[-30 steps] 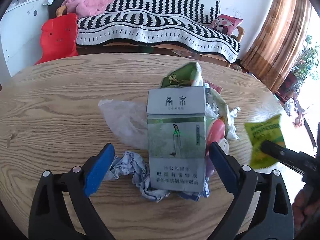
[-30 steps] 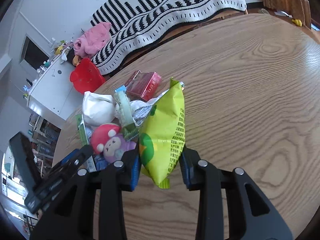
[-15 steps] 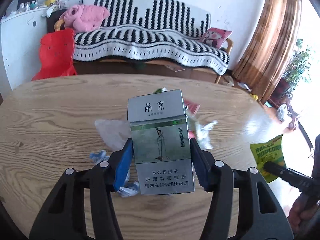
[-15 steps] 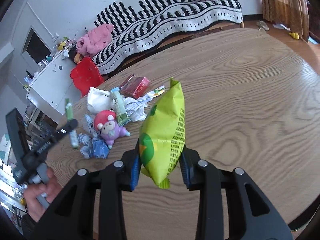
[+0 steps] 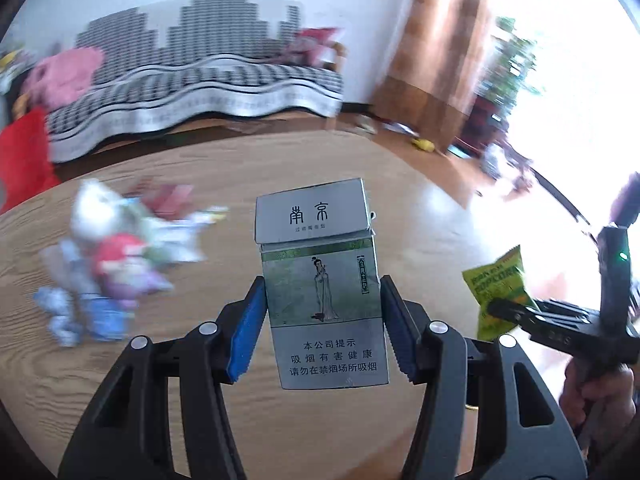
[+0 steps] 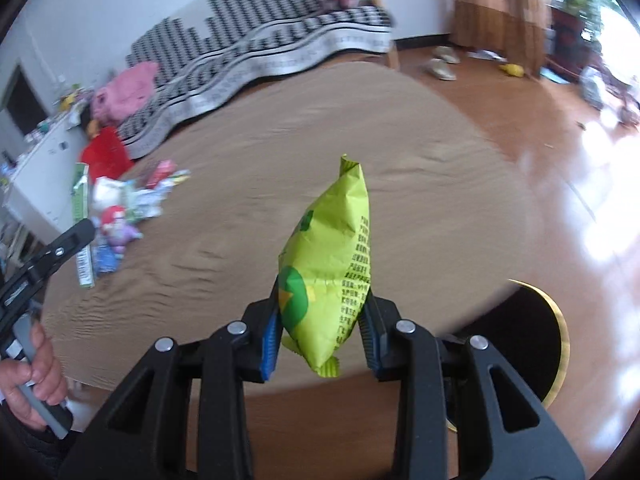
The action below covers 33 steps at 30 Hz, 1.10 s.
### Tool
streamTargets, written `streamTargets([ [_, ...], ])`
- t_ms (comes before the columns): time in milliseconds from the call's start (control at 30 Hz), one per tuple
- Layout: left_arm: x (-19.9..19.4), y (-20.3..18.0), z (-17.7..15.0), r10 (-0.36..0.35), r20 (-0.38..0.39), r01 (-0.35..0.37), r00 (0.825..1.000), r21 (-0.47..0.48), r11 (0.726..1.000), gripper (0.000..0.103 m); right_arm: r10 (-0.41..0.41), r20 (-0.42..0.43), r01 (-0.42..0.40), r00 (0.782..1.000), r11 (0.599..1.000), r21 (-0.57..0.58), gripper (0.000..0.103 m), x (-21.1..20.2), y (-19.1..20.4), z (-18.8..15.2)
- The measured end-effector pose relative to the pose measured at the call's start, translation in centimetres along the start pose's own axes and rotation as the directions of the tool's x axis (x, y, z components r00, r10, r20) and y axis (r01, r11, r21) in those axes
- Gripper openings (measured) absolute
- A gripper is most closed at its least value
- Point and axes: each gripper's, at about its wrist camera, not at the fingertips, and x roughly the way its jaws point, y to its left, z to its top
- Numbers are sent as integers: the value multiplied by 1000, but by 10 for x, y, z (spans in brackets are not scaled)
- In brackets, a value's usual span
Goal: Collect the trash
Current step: 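Carry both items over the bin and open both tools to drop them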
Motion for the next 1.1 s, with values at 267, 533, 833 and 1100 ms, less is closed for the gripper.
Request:
streamTargets([
  [267, 37, -129, -25, -154, -73, 163, 985, 139, 977, 55, -153, -47, 158, 987, 975, 153, 34, -17, -133, -42],
  [533, 64, -198, -45, -230, -140, 256, 963, 217, 942, 55, -178, -146, 205, 973, 956, 207, 34, -13, -200, -77],
  [833, 81, -221, -49, -243, -171, 279, 955, 234, 931, 55, -169, -213, 210, 962, 959, 192, 34, 5, -204, -81],
  [1100, 84, -225, -53, -239, -183, 278, 954, 231, 932, 55, -145, -209, 188, 967, 961, 201, 44, 9, -206, -74],
])
